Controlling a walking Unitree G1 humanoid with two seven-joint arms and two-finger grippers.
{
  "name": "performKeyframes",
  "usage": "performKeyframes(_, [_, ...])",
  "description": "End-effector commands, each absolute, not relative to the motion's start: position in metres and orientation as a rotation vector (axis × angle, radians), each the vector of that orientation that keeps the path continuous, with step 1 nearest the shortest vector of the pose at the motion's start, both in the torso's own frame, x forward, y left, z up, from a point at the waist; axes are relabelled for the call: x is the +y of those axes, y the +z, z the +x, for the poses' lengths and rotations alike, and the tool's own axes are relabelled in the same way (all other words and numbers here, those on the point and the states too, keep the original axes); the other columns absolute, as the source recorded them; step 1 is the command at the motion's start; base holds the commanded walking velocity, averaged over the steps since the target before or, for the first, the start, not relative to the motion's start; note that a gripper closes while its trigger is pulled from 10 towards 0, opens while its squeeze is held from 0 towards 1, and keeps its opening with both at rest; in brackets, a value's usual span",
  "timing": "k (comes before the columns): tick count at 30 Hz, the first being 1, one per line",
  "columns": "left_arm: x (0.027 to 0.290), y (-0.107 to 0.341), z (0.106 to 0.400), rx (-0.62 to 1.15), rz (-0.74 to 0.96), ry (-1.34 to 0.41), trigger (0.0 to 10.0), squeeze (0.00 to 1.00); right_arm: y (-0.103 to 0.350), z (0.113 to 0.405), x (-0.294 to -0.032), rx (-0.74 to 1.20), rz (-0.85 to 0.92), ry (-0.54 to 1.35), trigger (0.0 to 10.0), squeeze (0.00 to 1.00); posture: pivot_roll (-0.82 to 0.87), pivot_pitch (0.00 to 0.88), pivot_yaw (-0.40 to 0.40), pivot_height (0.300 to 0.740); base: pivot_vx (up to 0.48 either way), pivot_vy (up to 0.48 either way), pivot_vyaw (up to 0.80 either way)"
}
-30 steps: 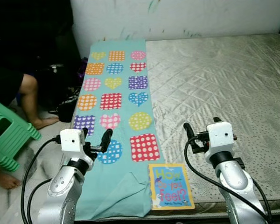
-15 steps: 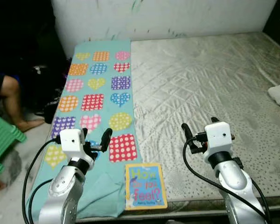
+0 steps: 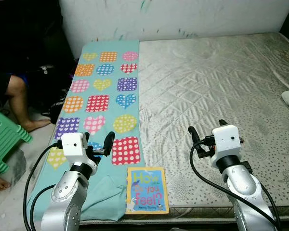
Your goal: Clean up the room
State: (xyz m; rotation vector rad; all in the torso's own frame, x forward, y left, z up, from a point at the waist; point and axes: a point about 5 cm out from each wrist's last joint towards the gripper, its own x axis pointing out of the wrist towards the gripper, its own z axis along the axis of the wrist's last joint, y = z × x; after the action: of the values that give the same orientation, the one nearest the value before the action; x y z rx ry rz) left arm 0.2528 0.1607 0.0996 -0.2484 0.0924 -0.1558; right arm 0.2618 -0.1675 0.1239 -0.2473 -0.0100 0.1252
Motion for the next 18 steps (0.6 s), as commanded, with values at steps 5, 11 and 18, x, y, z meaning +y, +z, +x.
performKeyframes(5, [0.1640,0.0969,0.2530,0.118,-0.248,-0.147,10.0,0.00,0.1167,0.2588,-0.1620,0.043,-0.202,0.179,10.0,0.00,-0.22,0.099,0.064,0.740,0.000,0.000,0.00])
performKeyframes(11, [0.1636,0.0961,0.2519,0.127,-0.254,-0.146,10.0,0.00,0.1145,0.2568,-0.1604,0.057,-0.196,0.192,10.0,0.00,-0.22,0.103,0.062,0.740,0.000,0.000,0.00])
performKeyframes(18, [0.1631,0.0959,0.2519,0.132,-0.252,-0.152,10.0,0.00,0.1143,0.2578,-0.1608,0.063,-0.197,0.194,10.0,0.00,-0.21,0.104,0.062,0.740,0.000,0.378,0.00])
